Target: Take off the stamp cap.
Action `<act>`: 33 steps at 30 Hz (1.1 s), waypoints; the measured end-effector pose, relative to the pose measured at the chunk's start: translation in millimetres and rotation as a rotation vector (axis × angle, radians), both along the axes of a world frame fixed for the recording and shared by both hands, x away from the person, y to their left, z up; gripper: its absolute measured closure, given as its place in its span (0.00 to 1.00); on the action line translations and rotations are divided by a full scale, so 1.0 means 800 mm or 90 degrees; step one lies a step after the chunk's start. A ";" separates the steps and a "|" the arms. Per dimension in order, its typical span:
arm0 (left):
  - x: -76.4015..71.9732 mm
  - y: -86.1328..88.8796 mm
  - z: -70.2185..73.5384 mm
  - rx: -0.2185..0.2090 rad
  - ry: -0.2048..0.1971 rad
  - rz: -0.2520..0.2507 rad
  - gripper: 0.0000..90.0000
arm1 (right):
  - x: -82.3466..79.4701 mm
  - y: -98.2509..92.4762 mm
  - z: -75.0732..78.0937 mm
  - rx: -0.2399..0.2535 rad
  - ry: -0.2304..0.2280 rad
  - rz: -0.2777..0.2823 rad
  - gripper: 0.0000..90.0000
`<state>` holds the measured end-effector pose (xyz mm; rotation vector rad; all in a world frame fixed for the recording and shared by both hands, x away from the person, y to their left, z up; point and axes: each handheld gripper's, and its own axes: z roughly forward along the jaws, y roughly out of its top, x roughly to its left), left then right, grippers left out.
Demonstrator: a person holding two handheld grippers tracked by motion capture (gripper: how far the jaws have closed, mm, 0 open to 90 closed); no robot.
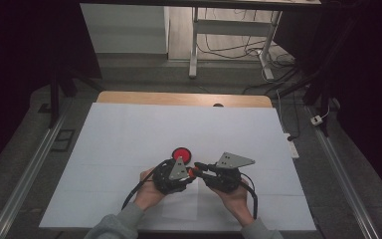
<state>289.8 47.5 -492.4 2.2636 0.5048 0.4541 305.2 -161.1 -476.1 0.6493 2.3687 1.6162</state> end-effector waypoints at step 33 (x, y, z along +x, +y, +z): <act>-0.001 0.002 -0.001 -0.025 0.004 0.002 0.73 | -0.009 0.007 -0.001 -0.011 -0.039 -0.017 0.81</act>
